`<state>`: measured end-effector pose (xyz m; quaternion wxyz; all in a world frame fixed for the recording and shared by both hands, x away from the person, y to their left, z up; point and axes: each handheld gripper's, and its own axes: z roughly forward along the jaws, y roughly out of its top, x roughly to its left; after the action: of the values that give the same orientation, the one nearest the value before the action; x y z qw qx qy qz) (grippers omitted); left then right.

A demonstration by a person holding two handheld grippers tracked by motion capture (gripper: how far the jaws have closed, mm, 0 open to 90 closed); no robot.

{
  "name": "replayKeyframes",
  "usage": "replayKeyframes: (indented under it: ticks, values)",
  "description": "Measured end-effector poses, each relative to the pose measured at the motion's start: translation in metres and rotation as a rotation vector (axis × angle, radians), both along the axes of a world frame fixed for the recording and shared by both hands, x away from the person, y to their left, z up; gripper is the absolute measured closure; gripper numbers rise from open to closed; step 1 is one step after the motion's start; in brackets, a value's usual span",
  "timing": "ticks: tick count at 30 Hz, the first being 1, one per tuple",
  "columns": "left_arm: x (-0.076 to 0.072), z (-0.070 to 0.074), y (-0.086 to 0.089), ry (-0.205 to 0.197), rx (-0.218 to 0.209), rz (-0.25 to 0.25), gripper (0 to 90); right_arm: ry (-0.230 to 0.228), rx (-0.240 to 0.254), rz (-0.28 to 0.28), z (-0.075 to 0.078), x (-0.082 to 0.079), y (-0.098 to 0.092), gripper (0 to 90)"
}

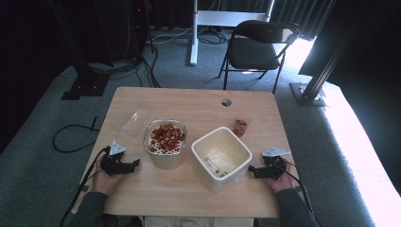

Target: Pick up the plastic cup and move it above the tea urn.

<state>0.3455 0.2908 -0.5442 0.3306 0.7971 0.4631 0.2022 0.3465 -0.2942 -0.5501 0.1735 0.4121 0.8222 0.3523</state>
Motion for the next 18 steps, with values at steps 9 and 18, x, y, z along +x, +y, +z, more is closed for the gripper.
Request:
replayKeyframes:
  ticks: [9, 18]
  values:
    - [0.0013, 0.0014, 0.0010, -0.010, -0.007, 0.023, 34.4, -0.002, 0.002, -0.006, 0.0000, 0.0001, -0.0002, 12.8]
    - [0.0014, 0.0070, 0.0032, -0.010, 0.001, 0.076, 40.9, -0.002, 0.003, -0.007, 0.0000, 0.0001, -0.0004, 13.1]
